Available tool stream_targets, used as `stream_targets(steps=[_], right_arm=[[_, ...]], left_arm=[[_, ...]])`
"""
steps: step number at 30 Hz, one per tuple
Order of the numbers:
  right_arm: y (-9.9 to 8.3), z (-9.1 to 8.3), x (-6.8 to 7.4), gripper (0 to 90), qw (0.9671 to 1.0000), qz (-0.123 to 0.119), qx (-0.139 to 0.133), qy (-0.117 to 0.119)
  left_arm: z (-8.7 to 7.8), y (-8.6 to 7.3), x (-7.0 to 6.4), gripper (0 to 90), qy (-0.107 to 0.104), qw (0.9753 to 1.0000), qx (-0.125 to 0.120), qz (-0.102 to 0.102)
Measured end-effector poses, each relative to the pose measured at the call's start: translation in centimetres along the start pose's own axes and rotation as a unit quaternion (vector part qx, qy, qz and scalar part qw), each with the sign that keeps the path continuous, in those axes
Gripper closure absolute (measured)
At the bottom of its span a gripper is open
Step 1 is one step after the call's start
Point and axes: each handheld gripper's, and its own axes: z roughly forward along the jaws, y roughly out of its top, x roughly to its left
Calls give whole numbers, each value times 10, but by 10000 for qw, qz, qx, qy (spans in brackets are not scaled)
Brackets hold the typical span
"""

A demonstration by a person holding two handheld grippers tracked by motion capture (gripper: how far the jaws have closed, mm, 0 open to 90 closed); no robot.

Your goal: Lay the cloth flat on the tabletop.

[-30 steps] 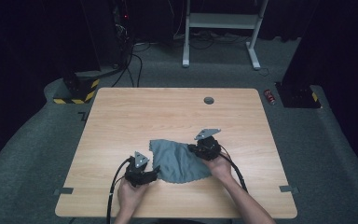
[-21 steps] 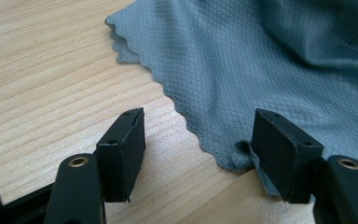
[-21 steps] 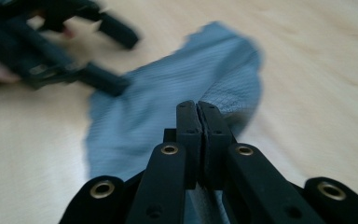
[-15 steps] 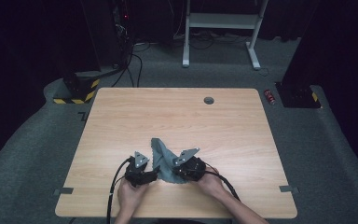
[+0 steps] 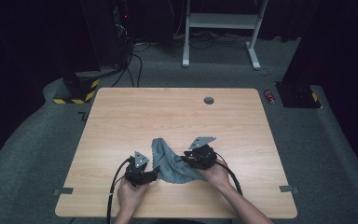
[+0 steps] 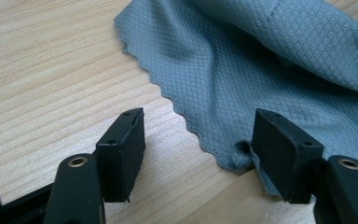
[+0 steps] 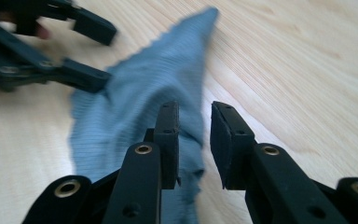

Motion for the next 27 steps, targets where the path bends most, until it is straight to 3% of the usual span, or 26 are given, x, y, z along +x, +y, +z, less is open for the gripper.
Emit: stream_targets(steps=[3,6,9,10,16,22,27], right_arm=[[-3,17,-1,705,9997,19,247,51],[-3,25,-2,720,9995,27,317,59],[-3,31,-2,838,9995,20,323,52],[-2,28,-2,885,9998,-63,169,-61],[3,13,-5,885,9993,-86,-25,-349],[5,-5,-14,885,9980,93,-310,-550],[9,-15,-14,885,9970,55,-469,-607]], left_arm=[[0,0,0,350,0,10000,0,1],[0,0,0,351,0,10000,2,1],[0,0,0,350,1,10000,0,0],[0,0,0,350,1,10000,2,0],[0,0,0,350,2,10000,0,4],[0,0,0,348,5,10000,2,2],[0,0,0,348,8,10000,-1,2]])
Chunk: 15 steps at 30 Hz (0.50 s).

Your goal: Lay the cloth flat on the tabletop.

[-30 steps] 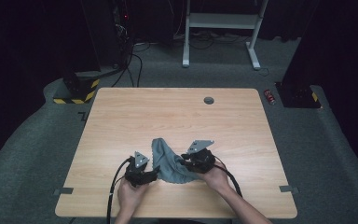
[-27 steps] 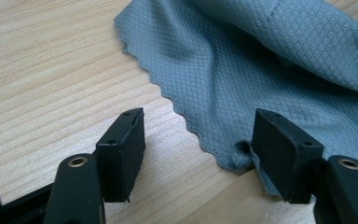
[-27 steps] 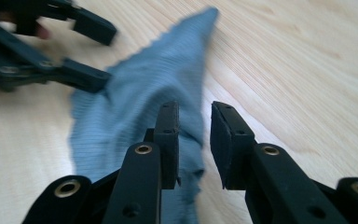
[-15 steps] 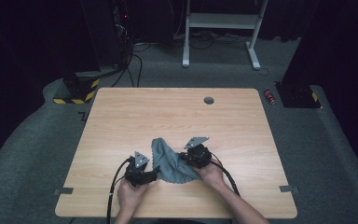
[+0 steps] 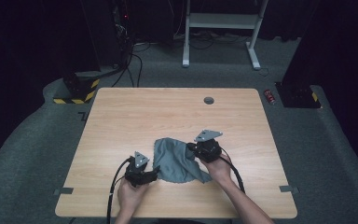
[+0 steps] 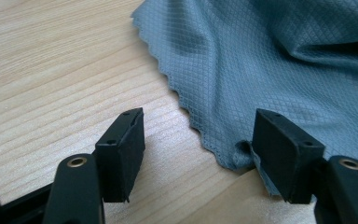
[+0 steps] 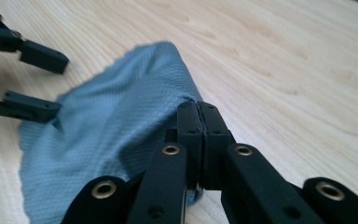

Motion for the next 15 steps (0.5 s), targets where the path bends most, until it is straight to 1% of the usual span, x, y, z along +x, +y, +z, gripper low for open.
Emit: stream_targets(steps=[3,6,7,8,9,10,12,13,14,15], right_arm=[[3,-1,11,883,9996,-275,10,104],[3,4,27,878,9981,-540,47,299],[2,10,37,870,9965,-663,153,478],[2,10,37,870,9965,-663,153,478],[-1,18,47,848,9942,-819,335,619],[-1,18,47,848,9942,-819,335,619],[-6,30,55,817,9907,-953,591,773],[-8,34,56,809,9898,-977,669,796],[-12,39,57,805,9886,-968,771,858],[-14,40,57,804,9886,-935,784,880]], left_arm=[[0,0,0,347,1,10000,0,-2],[0,0,0,346,3,10000,1,-4],[0,0,0,347,3,10000,1,-5],[0,0,0,347,3,10000,0,-8],[0,0,0,347,2,10000,1,-7],[0,0,0,346,2,10000,1,-7],[0,0,0,346,3,10000,3,-6],[0,0,0,346,3,10000,3,-5],[0,0,0,346,3,10000,3,-5],[0,0,0,346,2,10000,1,-7]])
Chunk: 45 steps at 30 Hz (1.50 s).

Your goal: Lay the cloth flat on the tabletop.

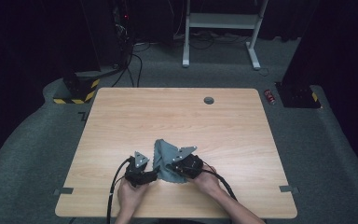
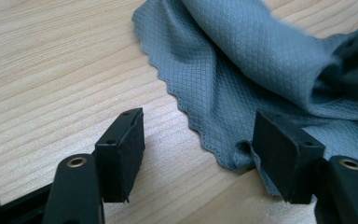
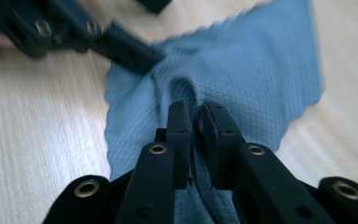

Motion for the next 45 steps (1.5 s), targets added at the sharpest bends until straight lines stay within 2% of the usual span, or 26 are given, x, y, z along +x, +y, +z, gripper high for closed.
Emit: stream_targets(steps=[2,3,4,6,9,10,13,18,22,23,25,30,32,34,39,40,41,42,43,44,45], right_arm=[[-2,-4,-1,804,9999,86,-113,-76],[-3,-16,-5,807,9989,292,-328,-170],[-3,-16,-5,807,9989,292,-328,-170],[-4,-29,-13,809,9975,438,-460,-317],[-8,-36,-22,789,9964,599,-417,-433],[-14,-35,-27,755,9963,694,-291,-412],[-19,-32,-28,719,9964,722,-219,-381],[-23,-25,-28,699,9963,831,-138,-173],[-22,-22,-27,805,9971,748,-42,-93],[-22,-21,-26,853,9976,685,-14,-118],[-22,-21,-26,888,9978,642,-30,-151],[-16,-34,-32,892,9969,573,-228,-496],[-12,-45,-43,892,9947,652,-314,-731],[-11,-48,-47,892,9937,703,-338,-808],[-13,-53,-72,891,9870,1048,-350,-1169],[-19,-49,-81,891,9840,1163,-206,-1337],[-19,-49,-81,891,9840,1163,-206,-1337],[-23,-44,-86,891,9825,1212,-100,-1409],[-27,-39,-91,889,9806,1329,8,-1443],[-34,-31,-99,873,9771,1451,206,-1542],[-36,-29,-100,848,9762,1498,238,-1549]], left_arm=[[0,0,0,346,1,10000,0,1],[0,0,0,346,1,10000,-1,0],[0,0,0,346,1,10000,-1,0],[0,0,0,346,1,10000,0,-1],[0,0,0,346,1,10000,0,-3],[0,0,0,345,1,10000,-2,-3],[0,0,0,345,2,10000,0,-4],[0,0,0,345,4,10000,1,-4],[0,0,0,345,6,10000,-1,-6],[0,0,0,344,6,10000,0,-6],[0,0,0,344,6,10000,1,-6],[0,0,0,344,6,10000,2,-6],[0,0,0,344,6,10000,2,-5],[0,0,0,344,7,10000,2,-2],[0,0,0,343,7,10000,1,-3],[0,0,0,344,7,10000,0,-3],[0,0,0,344,7,10000,0,-3],[0,0,0,344,7,10000,1,-1],[0,0,0,343,7,10000,0,-1],[0,0,0,344,9,10000,0,-3],[0,0,0,343,9,10000,0,-3]])
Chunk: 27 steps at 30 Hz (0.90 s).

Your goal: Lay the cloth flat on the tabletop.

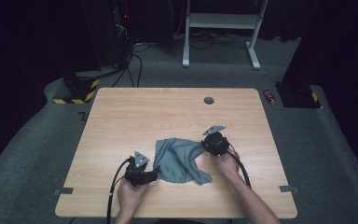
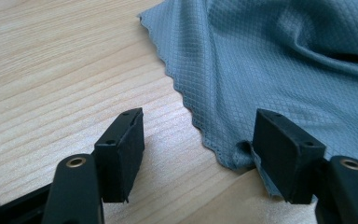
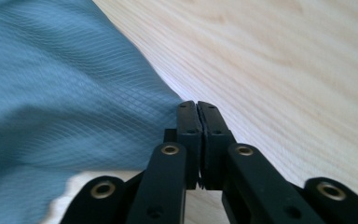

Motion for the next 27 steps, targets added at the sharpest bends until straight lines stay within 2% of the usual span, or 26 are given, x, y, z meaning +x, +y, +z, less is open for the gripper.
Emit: stream_targets(steps=[2,5,8,12,16,19,20,21,24,27], right_arm=[[-1,0,-1,827,10000,21,-10,13],[-2,-10,1,803,9997,65,-214,89],[-5,-21,8,788,9990,-62,-369,248],[-13,-18,19,704,9980,-250,-266,522],[-14,-10,23,684,9978,-280,-133,585],[-14,-3,24,739,9977,-311,-30,594],[-14,-3,24,826,9980,-298,-35,557],[-14,-3,24,864,9981,-305,-14,534],[-14,-4,22,891,9981,-324,5,525],[-12,-9,20,894,9984,-285,-145,460]], left_arm=[[0,0,0,343,4,10000,7,0],[0,0,0,343,6,10000,7,-2],[0,0,0,343,4,10000,-1,-3],[0,0,0,343,3,10000,0,-6],[0,0,0,343,3,10000,0,-4],[0,0,0,343,4,10000,-1,-5],[0,0,0,343,4,10000,0,-6],[0,0,0,343,3,10000,-1,-5],[0,0,0,343,4,10000,-1,-5],[0,0,0,343,3,10000,0,-5]])
